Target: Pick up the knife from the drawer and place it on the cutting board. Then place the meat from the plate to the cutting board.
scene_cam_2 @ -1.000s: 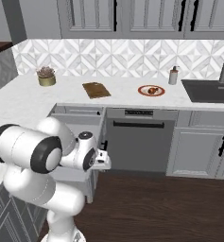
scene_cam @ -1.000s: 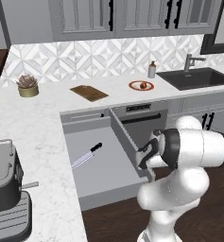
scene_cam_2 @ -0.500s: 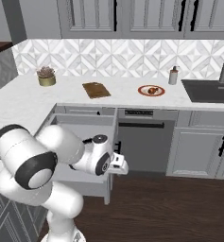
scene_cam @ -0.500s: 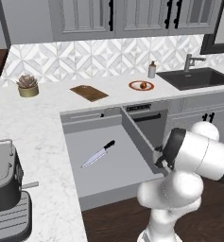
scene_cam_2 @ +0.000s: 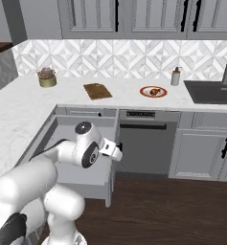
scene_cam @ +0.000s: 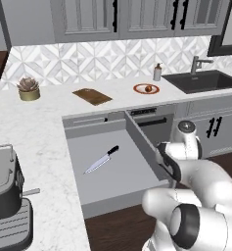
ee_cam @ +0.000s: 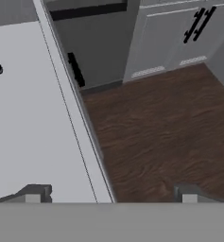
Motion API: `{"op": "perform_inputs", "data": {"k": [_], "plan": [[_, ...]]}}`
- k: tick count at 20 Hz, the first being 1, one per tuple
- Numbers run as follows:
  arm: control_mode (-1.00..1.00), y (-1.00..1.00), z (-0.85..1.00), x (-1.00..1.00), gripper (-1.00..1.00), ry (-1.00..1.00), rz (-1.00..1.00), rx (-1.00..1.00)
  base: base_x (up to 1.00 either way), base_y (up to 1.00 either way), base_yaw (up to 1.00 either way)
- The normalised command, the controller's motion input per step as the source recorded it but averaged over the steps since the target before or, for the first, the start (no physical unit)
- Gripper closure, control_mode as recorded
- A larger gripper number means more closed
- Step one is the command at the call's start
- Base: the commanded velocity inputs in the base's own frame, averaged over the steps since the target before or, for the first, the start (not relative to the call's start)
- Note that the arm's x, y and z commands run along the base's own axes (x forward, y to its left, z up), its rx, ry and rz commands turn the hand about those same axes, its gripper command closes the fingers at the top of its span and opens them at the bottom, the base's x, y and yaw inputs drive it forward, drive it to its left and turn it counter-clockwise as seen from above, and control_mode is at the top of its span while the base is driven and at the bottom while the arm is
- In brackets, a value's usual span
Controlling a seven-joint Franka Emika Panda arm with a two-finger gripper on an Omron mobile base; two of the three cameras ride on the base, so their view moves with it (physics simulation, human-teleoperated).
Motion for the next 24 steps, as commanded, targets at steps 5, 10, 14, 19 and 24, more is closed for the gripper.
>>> {"op": "perform_inputs", "data": {"k": [5, 10, 14, 19, 24], "plan": [[-1.0, 0.79, 1.0, 0.0, -1.0, -0.13, -0.22, 0.12, 0.0, 0.0, 0.0], [-1.0, 1.0, 0.75, 0.07, -1.0, -0.01, -0.23, 0.22, 0.0, 0.0, 0.0], [-1.0, 0.68, 0.24, 0.58, -1.0, 0.25, -0.11, 0.31, 0.0, 0.0, 0.0], [-1.0, 0.0, -0.11, 0.36, -1.0, 0.17, 0.01, 0.06, 0.0, 0.0, 0.0], [-1.0, 0.09, -0.07, 0.24, -1.0, 0.04, 0.0, 0.0, 0.0, 0.0, 0.0]]}}
